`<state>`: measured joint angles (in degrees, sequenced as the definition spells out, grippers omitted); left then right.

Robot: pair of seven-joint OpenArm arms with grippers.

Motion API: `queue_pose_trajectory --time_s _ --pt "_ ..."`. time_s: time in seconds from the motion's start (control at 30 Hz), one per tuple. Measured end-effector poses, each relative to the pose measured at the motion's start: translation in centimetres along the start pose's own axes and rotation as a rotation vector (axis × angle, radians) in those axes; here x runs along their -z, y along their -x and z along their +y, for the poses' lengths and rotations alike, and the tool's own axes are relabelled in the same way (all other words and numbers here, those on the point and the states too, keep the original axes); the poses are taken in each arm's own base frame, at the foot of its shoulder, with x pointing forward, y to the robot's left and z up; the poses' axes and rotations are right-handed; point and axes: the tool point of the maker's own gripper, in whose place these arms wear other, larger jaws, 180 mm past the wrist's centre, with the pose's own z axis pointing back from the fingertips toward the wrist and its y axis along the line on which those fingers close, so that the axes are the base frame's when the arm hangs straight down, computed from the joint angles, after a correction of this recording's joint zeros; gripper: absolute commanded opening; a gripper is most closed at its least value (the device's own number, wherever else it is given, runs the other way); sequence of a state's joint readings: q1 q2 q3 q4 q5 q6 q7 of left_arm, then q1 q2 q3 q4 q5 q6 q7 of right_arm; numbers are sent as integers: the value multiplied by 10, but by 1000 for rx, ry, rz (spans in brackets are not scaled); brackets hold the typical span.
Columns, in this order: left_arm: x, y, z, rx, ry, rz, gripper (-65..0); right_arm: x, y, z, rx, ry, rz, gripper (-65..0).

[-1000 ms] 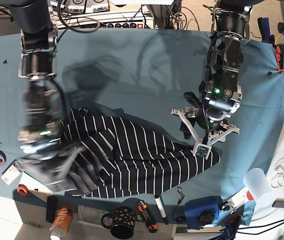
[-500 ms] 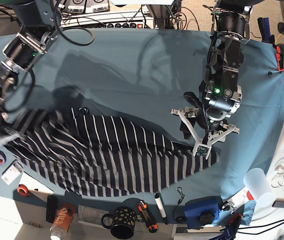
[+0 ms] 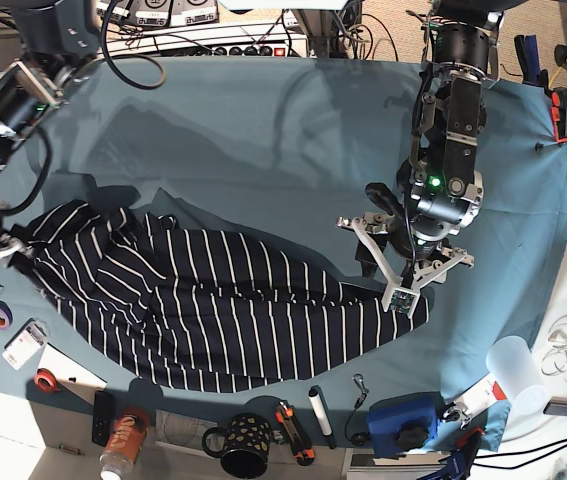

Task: Layout the t-shirt on the table in an organized manner, then fold the t-shirt properly
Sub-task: 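Grasp the shirt corner near the right gripper and tug it outward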

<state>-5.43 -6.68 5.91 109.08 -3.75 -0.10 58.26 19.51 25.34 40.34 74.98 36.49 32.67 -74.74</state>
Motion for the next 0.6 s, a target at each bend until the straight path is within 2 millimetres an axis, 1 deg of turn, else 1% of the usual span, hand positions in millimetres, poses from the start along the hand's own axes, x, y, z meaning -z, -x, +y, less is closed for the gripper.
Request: queue_pose_trajectory --time_s 0.07,0.17,0.2,0.23,0.27,0.33,0.47,0.5,0.6 --pt "0 0 0 0 0 0 -333 -12 -17 2 5 -51 -46 -433" --pt "0 0 0 0 0 0 -333 -38 -54 7 25 -154 -181 -433" --pt "0 0 0 0 0 0 -333 -47 -64 7 -6 -170 -224 -433" --pt "0 0 0 0 0 0 -333 -54 -69 8 -26 -184 -240 -433" --pt "0 0 0 0 0 0 -333 -57 -69 8 -41 -191 -238 -433" --pt "0 -3 0 0 0 -15 -333 -58 -66 13 -52 -223 -233 -434" --pt "0 -5 0 0 0 -26 -333 -46 -49 24 -47 -264 -205 -434" --pt "0 -4 0 0 0 -26 -333 -42 -41 27 -46 -273 -187 -434" --pt "0 -4 0 0 0 -26 -333 -26 -7 33 -35 -281 -96 -434"
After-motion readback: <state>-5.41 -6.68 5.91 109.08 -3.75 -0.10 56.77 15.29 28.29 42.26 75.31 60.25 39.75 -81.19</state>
